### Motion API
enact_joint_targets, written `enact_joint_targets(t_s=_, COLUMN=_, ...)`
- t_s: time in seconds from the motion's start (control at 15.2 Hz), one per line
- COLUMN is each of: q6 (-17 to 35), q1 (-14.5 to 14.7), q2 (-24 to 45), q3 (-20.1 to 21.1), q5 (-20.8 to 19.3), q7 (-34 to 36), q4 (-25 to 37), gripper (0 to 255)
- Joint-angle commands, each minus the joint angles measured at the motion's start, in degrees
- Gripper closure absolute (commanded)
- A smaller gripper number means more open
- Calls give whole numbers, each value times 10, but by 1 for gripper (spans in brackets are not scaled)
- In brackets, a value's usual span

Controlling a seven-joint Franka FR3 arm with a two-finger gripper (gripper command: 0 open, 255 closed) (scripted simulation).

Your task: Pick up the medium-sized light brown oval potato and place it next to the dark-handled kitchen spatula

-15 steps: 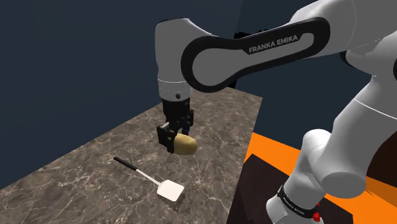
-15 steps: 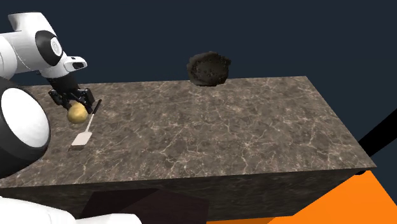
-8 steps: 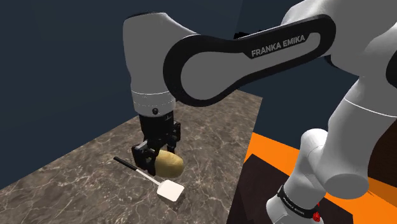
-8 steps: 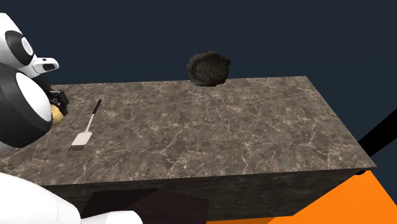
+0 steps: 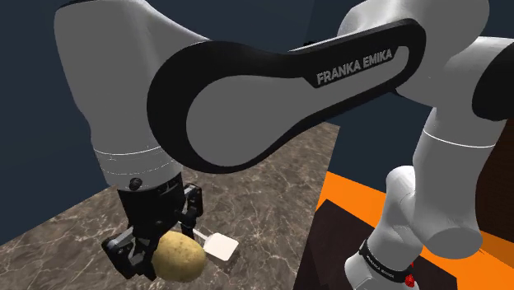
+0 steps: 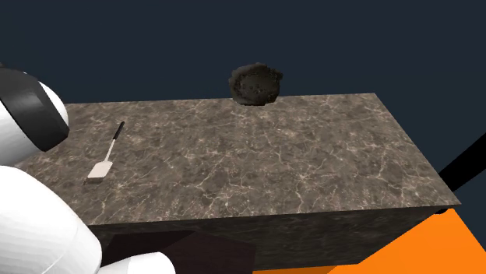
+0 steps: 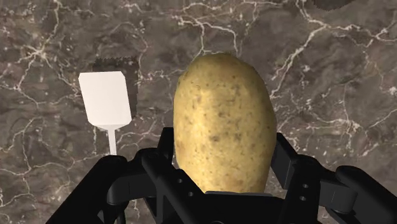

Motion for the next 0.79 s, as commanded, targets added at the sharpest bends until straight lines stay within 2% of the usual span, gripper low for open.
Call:
enact_joint_targets(t_s=0.0, q6=-8, q1=13, q2=22, q3=5, q5=-8, q7=20, q4=29, gripper=255)
enact_joint_targets(t_s=0.73, q6=69, q1=15, q2=44, q3=1, q5=-18, q7=22, q4=-28, gripper=255)
